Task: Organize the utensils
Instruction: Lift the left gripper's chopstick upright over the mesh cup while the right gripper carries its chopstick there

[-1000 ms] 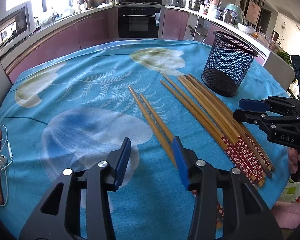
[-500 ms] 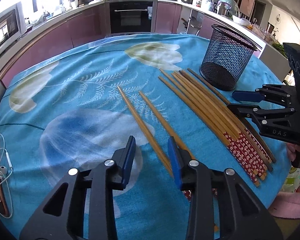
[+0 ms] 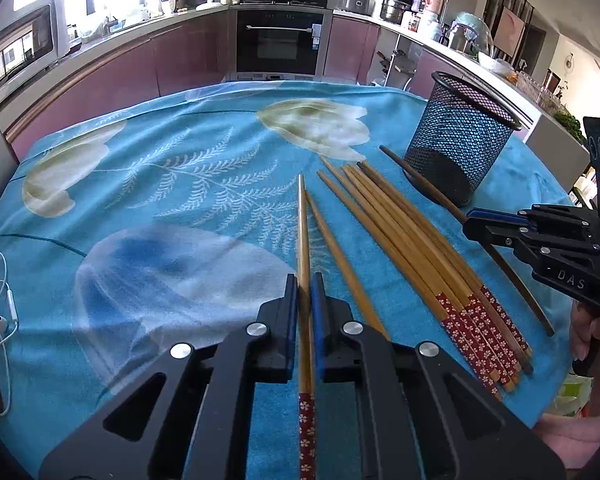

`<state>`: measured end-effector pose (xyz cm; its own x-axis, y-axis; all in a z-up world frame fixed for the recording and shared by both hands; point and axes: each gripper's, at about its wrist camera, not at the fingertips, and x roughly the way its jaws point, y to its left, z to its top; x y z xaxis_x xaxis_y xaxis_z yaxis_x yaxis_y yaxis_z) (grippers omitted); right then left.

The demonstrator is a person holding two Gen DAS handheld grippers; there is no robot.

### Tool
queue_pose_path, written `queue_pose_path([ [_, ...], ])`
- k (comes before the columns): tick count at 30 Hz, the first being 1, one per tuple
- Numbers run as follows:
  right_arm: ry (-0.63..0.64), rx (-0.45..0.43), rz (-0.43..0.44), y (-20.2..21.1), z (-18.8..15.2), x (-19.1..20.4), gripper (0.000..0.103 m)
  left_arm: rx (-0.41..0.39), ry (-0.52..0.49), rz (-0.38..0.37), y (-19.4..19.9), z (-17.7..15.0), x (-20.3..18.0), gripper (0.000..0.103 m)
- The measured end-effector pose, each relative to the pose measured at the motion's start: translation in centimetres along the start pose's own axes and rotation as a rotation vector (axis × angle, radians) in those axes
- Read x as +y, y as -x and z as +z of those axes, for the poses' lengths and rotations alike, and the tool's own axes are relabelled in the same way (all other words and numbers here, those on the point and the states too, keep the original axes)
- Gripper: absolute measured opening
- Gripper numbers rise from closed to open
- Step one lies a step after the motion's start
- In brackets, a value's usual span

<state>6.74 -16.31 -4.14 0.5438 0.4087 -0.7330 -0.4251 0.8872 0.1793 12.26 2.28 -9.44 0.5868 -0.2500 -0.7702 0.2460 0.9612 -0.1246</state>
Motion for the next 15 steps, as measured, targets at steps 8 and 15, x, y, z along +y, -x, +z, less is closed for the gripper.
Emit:
queue_pose_path([
  [8,-0.008,-0.118,0.093,4.3,0.9,-0.3,0.005,-0.095,-0.006,-0.106,4.2,1.5,-1.0,0.008],
  [15,-0.008,-0.241,0.128,7.9,2.4,-0.8,0.006,-0.215,-0.008,-0.223,8.7,4.1,-2.2,0.007],
])
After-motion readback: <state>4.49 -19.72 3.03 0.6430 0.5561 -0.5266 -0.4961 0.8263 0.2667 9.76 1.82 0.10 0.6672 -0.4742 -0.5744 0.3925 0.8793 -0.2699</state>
